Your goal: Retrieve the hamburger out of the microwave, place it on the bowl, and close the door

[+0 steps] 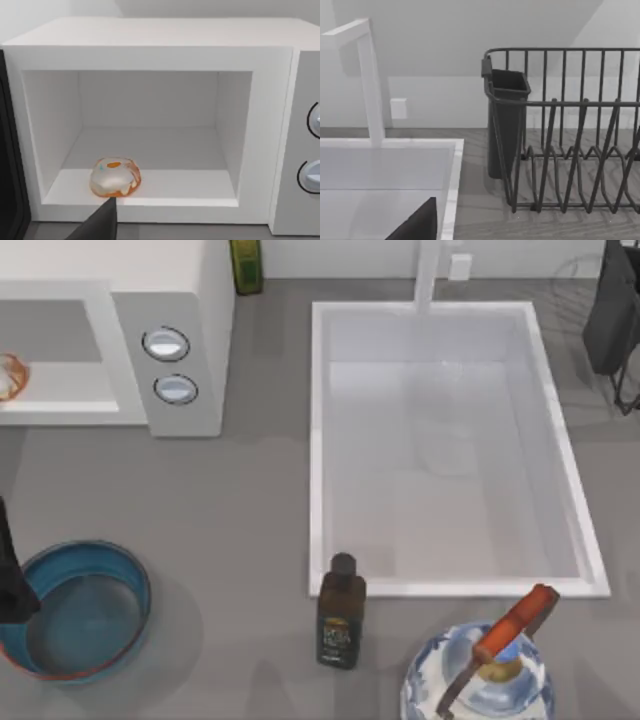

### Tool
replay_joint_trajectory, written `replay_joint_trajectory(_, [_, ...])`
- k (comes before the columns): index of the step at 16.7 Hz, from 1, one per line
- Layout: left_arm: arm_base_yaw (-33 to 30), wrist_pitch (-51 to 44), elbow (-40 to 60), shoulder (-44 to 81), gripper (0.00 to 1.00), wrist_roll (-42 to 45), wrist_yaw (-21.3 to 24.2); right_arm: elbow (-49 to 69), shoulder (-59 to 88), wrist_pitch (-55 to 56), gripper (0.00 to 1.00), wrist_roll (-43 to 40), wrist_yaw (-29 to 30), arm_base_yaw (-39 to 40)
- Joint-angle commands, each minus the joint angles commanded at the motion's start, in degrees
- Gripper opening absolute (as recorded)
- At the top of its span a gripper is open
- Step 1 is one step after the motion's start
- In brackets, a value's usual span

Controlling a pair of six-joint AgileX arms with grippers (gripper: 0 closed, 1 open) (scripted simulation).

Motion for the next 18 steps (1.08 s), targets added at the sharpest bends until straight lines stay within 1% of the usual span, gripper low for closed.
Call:
replay_joint_trajectory(14, [0.00,0.00,0.00,0.00,1.00,0.00,0.00,0.00,0.00,0.00,1.00,0.00,0.00,0.00])
replay_joint_trajectory(18, [0.50,2.49,2.21,5.51,1.00,0.22,0.56,0.00,0.00,0.00,1.00,0.00,0.00,0.00])
